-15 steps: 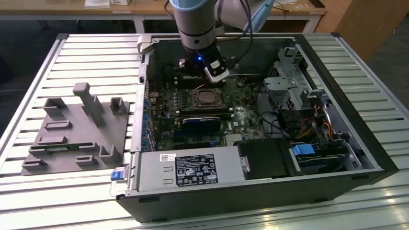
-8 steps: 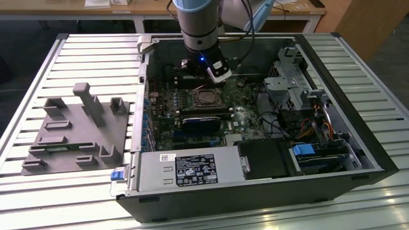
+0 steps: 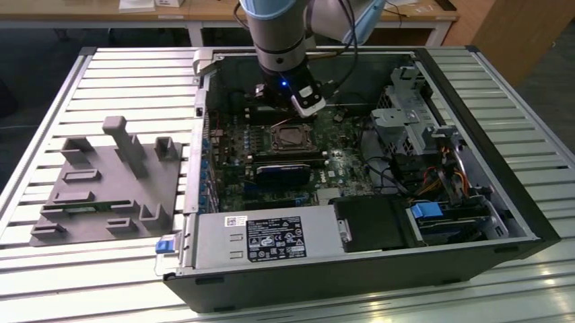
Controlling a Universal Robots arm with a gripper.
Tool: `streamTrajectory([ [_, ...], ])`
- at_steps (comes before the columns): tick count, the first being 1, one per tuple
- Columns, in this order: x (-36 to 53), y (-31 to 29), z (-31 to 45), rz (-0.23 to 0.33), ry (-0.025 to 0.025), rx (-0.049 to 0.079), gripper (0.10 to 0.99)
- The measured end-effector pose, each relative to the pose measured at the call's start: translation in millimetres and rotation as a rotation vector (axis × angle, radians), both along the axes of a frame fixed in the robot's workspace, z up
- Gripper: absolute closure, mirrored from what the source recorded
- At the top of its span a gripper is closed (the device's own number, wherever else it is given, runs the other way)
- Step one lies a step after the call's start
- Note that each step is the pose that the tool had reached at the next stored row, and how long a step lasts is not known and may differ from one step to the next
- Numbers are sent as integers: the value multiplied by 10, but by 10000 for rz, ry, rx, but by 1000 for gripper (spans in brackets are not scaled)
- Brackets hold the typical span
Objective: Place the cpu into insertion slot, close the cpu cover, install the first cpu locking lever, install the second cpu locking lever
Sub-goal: 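Install the first cpu locking lever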
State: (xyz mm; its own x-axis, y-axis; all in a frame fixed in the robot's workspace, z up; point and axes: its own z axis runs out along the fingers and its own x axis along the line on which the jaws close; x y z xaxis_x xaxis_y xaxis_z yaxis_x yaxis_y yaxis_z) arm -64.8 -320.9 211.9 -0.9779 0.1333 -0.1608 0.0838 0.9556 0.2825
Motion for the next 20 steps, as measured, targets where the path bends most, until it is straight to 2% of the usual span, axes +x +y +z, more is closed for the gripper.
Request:
streamTrajectory([
  [2, -15, 0, -14, -4, -151, 2, 980],
  [3, -22, 1, -25, -13, -209, 2, 980],
  [5, -29, 0, -48, -69, -262, -1, 980],
  [9, -45, 2, -88, -421, -281, -6, 980],
  [20, -53, 27, -145, -1428, -288, -23, 980],
])
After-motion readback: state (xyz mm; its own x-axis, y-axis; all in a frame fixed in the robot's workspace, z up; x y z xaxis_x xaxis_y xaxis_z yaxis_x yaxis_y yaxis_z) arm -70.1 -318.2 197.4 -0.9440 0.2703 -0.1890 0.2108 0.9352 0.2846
